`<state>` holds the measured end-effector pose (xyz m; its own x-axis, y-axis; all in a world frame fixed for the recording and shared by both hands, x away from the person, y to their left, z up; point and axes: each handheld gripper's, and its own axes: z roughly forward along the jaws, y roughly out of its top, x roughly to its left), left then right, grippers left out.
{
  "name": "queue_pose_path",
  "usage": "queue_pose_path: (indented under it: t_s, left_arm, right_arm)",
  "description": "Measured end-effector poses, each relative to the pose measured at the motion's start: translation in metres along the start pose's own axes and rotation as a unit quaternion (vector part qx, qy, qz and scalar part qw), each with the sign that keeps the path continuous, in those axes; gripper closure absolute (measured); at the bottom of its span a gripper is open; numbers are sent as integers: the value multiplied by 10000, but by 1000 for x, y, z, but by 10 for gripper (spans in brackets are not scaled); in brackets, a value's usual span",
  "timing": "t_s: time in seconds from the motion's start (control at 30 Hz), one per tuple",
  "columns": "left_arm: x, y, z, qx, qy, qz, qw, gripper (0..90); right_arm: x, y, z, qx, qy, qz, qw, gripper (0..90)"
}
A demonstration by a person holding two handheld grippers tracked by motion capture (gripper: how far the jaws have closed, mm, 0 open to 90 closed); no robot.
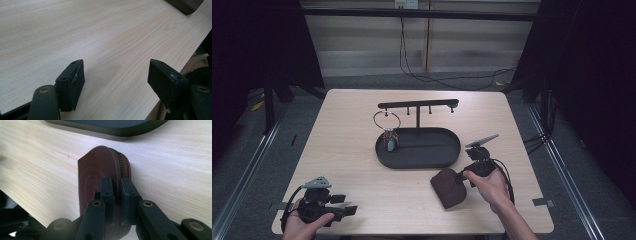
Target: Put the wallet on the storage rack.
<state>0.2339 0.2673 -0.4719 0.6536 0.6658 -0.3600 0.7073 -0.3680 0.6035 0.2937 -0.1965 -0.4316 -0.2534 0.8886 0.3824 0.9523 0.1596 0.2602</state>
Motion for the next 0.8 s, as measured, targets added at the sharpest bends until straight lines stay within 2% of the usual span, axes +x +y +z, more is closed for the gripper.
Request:
queue_pose_path:
  t_s: [0.17,0.37,0.53,0.67,0.8]
  left_arm:
    - [0,0,0,-5,-1,27,10000,295]
    - [0,1,0,-11,1,31,10000,292]
    - [-1,3,2,24,16,124,9999,284]
    - [-3,4,-1,-128,25,268,9996,282]
    - [-4,5,-5,-312,40,311,9990,283]
  right_arm:
    - [6,4,-4,65,-192,-169,9997,821]
    - [11,7,-8,156,-316,-292,9990,822]
    - [17,7,-16,261,-553,-495,9969,830]
    - [19,10,-21,394,-678,-585,9952,830]
    - [22,14,-25,498,-790,-616,9937,830]
